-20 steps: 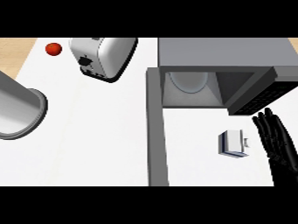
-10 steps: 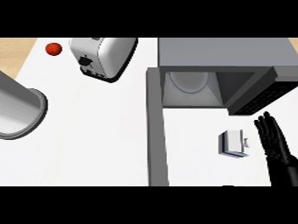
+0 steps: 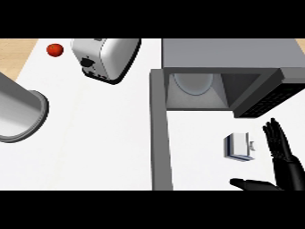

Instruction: Pick up the milk, place it into the microwave and close the microwave

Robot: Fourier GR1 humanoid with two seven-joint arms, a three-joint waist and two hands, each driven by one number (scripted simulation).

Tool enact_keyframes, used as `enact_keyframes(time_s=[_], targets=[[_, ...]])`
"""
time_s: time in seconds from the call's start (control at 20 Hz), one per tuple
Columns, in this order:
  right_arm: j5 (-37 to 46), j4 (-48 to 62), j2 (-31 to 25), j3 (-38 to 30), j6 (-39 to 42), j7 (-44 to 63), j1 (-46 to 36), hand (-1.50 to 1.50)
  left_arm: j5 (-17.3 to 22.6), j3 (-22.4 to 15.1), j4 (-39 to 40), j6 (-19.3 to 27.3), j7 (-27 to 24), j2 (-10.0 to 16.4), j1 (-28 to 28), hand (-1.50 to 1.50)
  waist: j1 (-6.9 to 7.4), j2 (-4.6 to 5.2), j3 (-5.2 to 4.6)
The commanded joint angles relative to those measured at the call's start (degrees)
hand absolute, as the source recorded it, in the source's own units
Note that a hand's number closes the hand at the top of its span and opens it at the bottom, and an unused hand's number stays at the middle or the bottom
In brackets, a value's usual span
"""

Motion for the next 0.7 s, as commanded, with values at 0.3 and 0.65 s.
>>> enact_keyframes(time_s=[0.3, 0.65], targets=[[-0.2, 15.8, -1.3, -3.1, 2.2, -11.5, -3.2, -1.5, 5.6, 5.9, 1.8, -5.9, 1.1, 0.0, 1.7, -1.5, 0.07, -0.04, -0.01], [2.2, 35.4, -4.2, -5.7, 1.3, -21.6, -13.1, -1.5, 2.1, 2.9, -2.6, -2.2, 4.3, -3.2, -1.5, -1.5, 0.08, 0.03, 0.02]])
